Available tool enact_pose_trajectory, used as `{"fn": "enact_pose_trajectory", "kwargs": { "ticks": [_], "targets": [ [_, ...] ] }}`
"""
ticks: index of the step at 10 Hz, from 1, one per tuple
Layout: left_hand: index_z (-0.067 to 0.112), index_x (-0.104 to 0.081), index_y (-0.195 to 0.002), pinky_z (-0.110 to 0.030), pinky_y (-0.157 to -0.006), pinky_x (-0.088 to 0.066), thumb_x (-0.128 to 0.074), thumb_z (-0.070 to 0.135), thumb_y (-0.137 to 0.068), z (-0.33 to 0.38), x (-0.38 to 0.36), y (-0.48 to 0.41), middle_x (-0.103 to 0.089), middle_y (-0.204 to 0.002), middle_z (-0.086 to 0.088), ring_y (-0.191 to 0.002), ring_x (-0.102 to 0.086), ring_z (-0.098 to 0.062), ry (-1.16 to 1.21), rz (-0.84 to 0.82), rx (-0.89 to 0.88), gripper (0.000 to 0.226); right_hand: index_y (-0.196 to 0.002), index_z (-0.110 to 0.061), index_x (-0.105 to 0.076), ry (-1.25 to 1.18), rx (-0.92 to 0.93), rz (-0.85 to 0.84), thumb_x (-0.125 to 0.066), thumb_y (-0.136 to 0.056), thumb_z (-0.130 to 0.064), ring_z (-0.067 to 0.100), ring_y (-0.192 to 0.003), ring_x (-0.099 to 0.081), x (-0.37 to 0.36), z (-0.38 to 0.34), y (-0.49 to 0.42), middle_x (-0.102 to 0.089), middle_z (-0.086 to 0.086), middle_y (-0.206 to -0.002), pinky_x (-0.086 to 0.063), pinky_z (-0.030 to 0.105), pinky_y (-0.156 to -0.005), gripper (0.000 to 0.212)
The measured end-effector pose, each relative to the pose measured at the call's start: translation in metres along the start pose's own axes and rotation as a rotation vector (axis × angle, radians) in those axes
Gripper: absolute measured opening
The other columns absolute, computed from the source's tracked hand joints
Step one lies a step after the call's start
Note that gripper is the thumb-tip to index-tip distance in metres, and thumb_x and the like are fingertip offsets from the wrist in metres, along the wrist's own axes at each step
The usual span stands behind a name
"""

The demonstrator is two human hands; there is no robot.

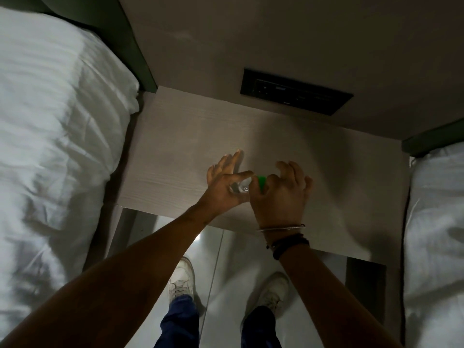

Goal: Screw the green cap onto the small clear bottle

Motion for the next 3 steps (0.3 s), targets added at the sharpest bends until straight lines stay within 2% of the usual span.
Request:
{"fn": "enact_pose_trajectory", "kwargs": {
  "ticks": [1,2,3],
  "targets": [
    [0.033,-0.070,-0.101,-0.051,-0.109,0.002,-0.082,0.045,-0.063,-0.001,-0.001,-0.001,-0.018,-0.158,-0.003,-0.143,-0.003,-0.021,-0.006,-0.037,0.002,0.041,-0.065,-0.005,-0.070,0.039,-0.035,-0.026,-0.066,-0.080,-0.041,0.034,-0.124,-0.050,-0.002,0.003,0.001,-0.066,0.014,-0.120,-0.033,0.060,-0.102,0.039],
    [0.040,-0.059,-0.120,-0.055,-0.110,0.003,-0.084,0.044,-0.061,-0.001,0.004,-0.002,-0.009,-0.159,-0.004,-0.143,0.003,-0.020,-0.020,-0.075,-0.008,0.064,-0.064,-0.010,-0.070,0.146,-0.049,-0.033,-0.054,-0.078,-0.064,0.035,-0.122,-0.049,0.009,0.011,0.001,-0.065,0.013,-0.118,-0.030,0.062,-0.101,0.059],
    [0.051,-0.011,-0.141,-0.053,-0.110,0.008,-0.083,0.049,-0.059,-0.006,0.023,0.008,0.008,-0.160,-0.004,-0.143,0.009,-0.020,-0.084,-0.248,0.108,0.109,-0.069,-0.011,-0.068,0.166,-0.036,0.007,-0.047,-0.076,-0.072,0.034,-0.124,-0.045,0.039,0.013,0.003,-0.062,0.013,-0.116,-0.026,0.064,-0.103,0.065]
  ]
}}
Point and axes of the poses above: each hand's wrist, its own y-axis away from the middle knuckle, its own x-axis out of the back of the hand, z = x × y, the point moved 9 cm from there along -y, towards the middle knuckle
